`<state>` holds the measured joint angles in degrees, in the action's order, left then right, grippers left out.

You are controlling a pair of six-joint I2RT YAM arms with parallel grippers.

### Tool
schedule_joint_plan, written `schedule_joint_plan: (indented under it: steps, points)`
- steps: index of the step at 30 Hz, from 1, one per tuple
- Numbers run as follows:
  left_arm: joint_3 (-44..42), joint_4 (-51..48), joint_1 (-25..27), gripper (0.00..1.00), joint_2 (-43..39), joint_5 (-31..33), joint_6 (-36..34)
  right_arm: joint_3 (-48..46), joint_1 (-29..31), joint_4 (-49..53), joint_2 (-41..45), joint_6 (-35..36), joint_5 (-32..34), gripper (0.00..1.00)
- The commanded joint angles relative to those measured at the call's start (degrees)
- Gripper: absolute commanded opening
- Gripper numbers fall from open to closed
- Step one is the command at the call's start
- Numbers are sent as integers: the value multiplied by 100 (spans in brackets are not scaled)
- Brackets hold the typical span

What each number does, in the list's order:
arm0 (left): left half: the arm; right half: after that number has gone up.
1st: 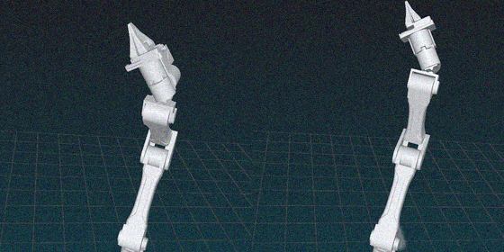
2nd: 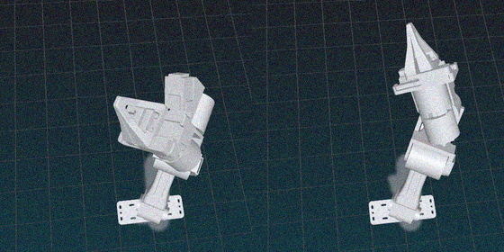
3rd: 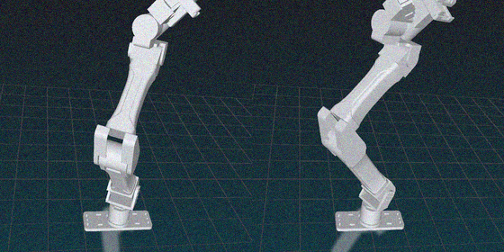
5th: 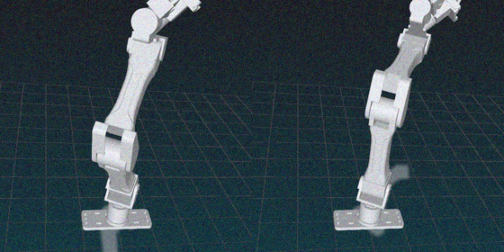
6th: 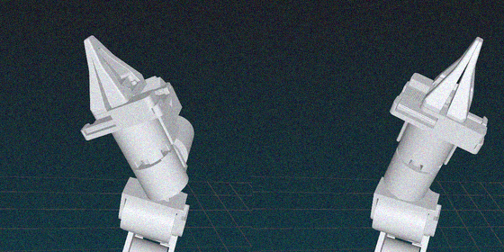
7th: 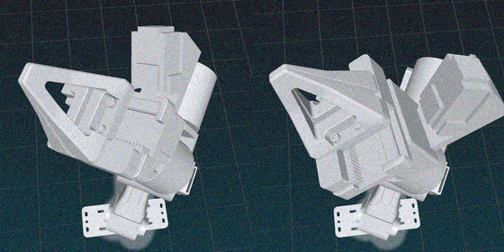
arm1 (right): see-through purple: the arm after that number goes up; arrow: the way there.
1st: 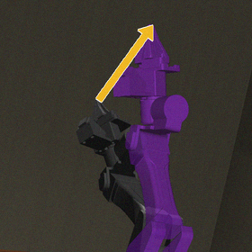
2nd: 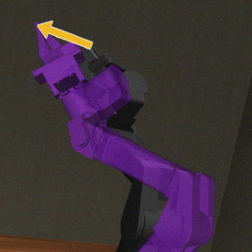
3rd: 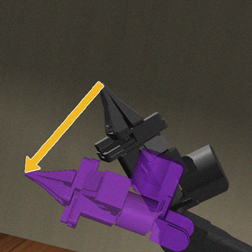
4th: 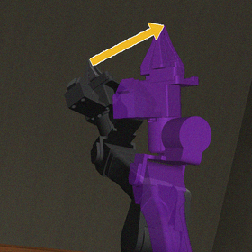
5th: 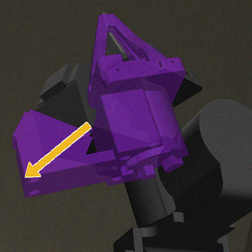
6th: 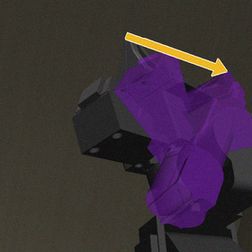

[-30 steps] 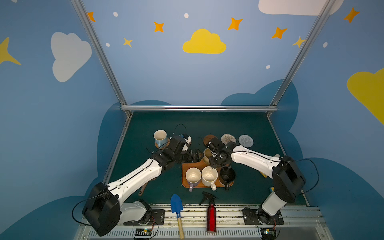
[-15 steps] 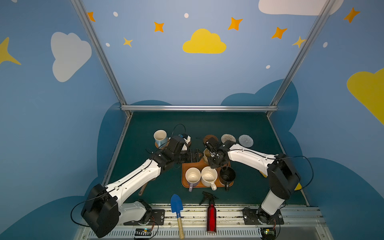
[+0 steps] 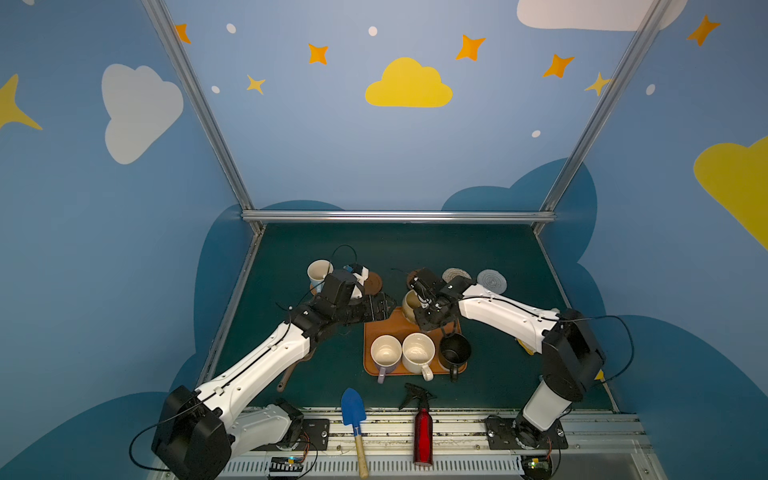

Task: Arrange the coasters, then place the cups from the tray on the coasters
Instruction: 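Carry the cream mug over the small brown wooden coaster with the right gripper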

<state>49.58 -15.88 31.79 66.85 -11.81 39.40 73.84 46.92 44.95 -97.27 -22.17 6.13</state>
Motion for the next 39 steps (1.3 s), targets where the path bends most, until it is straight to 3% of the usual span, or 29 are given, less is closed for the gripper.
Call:
schedule_joint_plan:
  steps: [1,12,17,28,33,39]
  points:
    - [-65,-116,-55,99,-98,4,-81,302,-1,-83,341,73,29,0]
    - [186,-747,-659,99,-579,249,-265,1864,104,297,-527,150,-73,0]
    - [274,-932,-1159,99,-737,161,-243,3352,135,993,-1518,-147,45,0]
    - [285,-881,-1298,99,-518,335,-149,6521,221,2198,-3623,-878,29,0]
    - [294,-942,-1387,99,-463,483,-158,7153,230,2253,-4164,-1091,-129,0]
    - [132,-806,-1417,99,-370,399,-147,6902,268,1675,-4279,-986,-192,0]
